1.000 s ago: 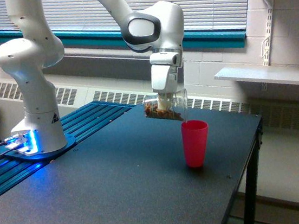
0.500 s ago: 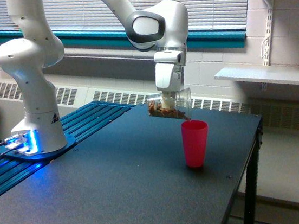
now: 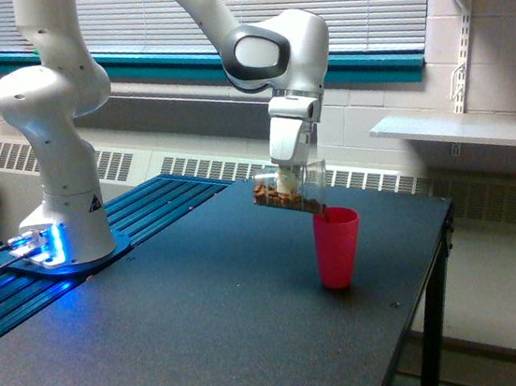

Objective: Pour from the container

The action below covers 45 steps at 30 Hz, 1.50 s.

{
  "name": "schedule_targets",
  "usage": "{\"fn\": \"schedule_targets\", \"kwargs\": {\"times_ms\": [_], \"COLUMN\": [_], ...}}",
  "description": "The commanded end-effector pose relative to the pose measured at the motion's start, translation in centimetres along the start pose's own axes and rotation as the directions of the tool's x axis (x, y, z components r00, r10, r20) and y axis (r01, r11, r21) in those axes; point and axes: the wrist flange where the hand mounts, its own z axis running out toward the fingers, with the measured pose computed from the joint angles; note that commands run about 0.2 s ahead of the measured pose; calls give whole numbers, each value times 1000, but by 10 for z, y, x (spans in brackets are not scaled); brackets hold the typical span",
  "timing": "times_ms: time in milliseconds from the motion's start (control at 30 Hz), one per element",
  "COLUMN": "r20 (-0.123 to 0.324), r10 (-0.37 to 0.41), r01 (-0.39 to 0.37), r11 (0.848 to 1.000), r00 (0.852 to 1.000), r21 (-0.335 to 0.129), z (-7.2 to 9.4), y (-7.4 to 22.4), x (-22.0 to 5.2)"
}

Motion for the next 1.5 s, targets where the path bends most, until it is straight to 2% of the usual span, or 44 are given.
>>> {"fn": "schedule_targets", "kwargs": {"times_ms": [33, 733, 1500], "r20": [0, 35, 43], "r10": [-3, -30, -44], "r01": [3, 30, 45], "r11": [1000, 999, 998], "r00": [1000, 999, 998], "r21": [3, -25, -32], "z": [-6, 3, 2], "y": [-6, -15, -24], "x": [1, -2, 4]}}
